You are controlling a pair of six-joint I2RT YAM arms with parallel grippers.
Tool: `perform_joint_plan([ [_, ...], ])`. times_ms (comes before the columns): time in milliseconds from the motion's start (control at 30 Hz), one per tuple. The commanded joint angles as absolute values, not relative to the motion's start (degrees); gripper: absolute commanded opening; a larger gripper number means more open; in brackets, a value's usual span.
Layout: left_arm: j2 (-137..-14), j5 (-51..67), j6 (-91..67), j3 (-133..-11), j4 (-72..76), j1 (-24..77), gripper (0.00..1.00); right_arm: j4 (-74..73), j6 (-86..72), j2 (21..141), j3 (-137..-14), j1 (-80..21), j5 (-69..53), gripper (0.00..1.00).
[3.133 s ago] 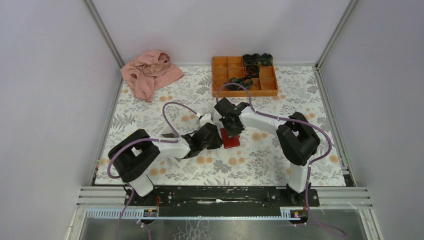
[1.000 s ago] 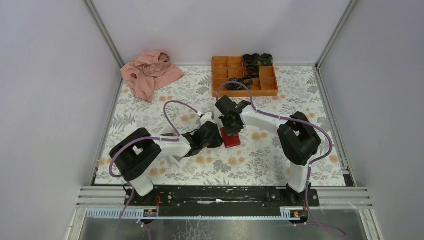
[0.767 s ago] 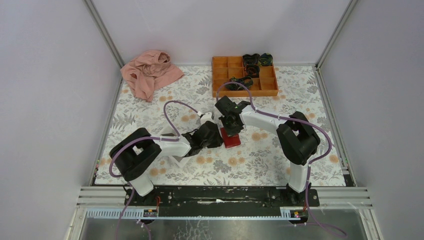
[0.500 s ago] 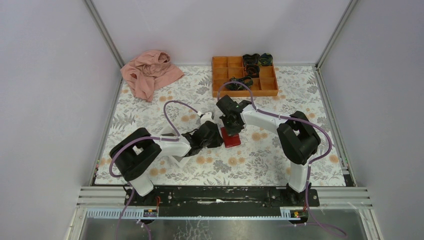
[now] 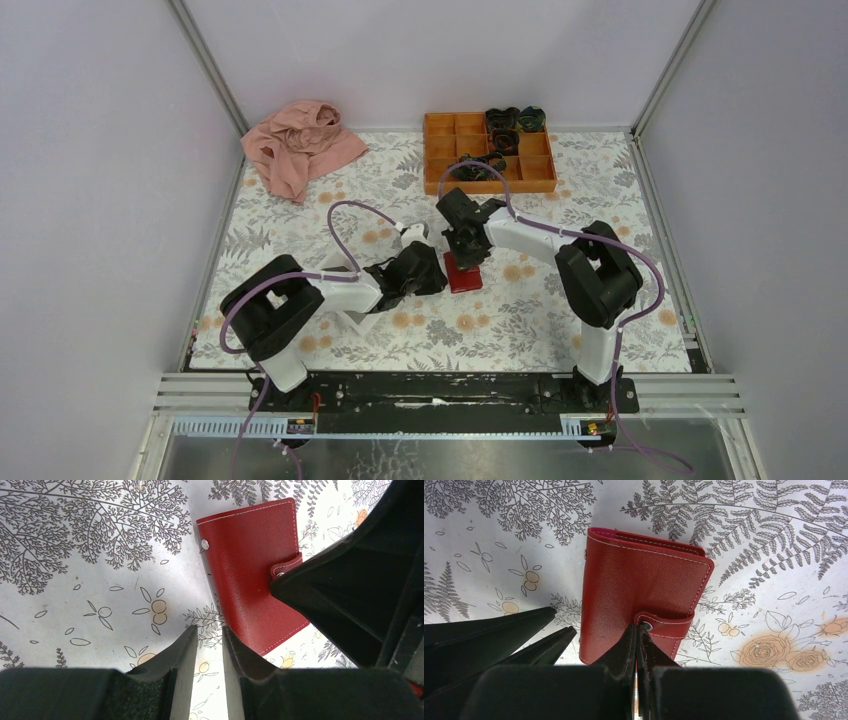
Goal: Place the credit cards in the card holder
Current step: Close the card holder at the center of the board.
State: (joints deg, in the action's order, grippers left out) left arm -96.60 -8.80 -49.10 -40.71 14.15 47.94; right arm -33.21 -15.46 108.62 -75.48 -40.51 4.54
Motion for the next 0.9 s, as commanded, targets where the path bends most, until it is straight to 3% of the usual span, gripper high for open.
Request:
perform_joint_plan([
  [0,-98.0,-8.8,-47.9,-41.5,15.2,47.6,0.32,-32.0,-16.1,108.4,-74.2,-39.2,2.9,0.00],
  [867,-95.9,-9.8,-45.0,-46.5,11.4,47.6,0.32,-26.9,-15.6,106.0,-71.6,-34.4,-4.3,0.01],
])
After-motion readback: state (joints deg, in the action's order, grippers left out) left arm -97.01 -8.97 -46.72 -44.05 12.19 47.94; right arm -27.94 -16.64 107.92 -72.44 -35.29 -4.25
